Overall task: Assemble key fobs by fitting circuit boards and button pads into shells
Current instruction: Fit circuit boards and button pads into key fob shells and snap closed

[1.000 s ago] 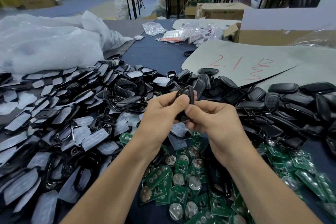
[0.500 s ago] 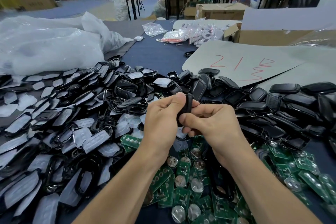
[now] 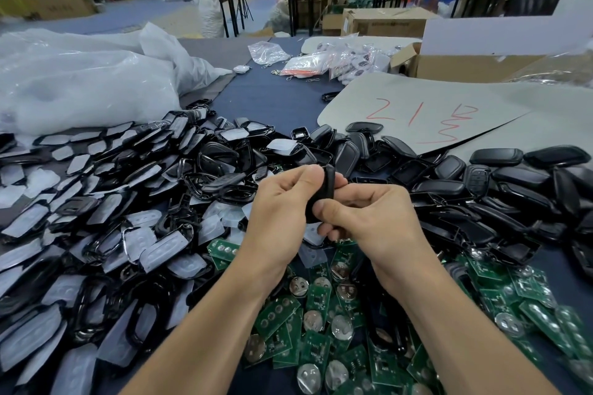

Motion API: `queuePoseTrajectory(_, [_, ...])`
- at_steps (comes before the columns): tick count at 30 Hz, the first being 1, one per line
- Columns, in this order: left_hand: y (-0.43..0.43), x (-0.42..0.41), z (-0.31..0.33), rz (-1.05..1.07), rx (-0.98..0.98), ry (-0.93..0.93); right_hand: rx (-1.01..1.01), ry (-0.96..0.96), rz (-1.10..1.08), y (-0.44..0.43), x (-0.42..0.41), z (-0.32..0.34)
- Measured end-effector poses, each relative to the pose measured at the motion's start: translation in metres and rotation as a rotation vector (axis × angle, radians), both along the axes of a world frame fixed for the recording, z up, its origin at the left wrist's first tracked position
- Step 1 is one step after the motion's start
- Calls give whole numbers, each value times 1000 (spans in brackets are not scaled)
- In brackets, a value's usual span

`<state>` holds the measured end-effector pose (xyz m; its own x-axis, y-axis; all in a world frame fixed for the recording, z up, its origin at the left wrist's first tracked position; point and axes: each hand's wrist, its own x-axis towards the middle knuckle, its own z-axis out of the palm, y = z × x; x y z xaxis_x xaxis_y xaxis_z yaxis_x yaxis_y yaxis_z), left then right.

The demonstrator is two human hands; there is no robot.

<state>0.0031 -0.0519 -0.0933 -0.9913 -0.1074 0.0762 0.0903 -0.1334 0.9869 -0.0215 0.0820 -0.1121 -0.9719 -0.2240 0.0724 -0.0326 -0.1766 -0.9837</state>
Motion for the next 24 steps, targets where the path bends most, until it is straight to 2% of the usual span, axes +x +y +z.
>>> queuePoseTrajectory(7, [2,-2,-6,69,-151,112,39,27,-93,-1,0,-1])
queuePoseTrajectory(12, [-6,-7,-8,151,-212,111,329,120,-332,0,1,1])
queuePoseTrajectory(16, [-7,-8,-13,222,-191,73,520,305,-300,-6,10,5])
queuePoseTrajectory(20, [-12,-8,-10,98,-89,15,474,342,-252,-1,8,9])
queuePoseTrajectory(24, [-23,-8,-6,-44,-108,-6,402,287,-161,4,2,6])
